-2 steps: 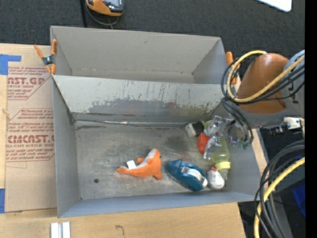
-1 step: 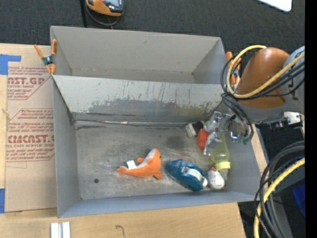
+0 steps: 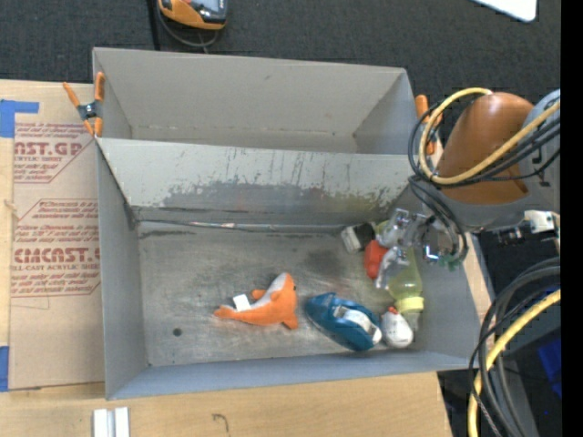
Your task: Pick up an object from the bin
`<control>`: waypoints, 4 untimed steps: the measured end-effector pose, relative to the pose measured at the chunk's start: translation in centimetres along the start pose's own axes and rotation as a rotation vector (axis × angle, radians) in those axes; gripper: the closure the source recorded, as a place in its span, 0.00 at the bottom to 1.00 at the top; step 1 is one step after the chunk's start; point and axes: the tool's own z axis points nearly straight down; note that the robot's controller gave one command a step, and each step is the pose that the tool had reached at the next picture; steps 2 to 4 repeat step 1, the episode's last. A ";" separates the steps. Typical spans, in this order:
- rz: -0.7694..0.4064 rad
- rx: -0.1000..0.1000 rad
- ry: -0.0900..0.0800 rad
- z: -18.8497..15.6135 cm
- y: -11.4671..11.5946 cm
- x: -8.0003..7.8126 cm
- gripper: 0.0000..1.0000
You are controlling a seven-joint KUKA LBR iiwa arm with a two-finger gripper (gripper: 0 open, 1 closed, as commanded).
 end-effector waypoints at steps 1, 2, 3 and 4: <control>-0.006 -0.001 0.004 -6.2 0.4 -0.3 1.00; -0.006 -0.001 0.004 -6.2 0.4 -0.3 1.00; -0.006 -0.001 0.004 -6.2 0.4 -0.3 1.00; -0.006 -0.001 0.004 -6.2 0.4 -0.3 1.00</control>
Offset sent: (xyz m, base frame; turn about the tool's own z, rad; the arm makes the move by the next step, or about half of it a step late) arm 0.0091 -0.0019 0.1829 0.0747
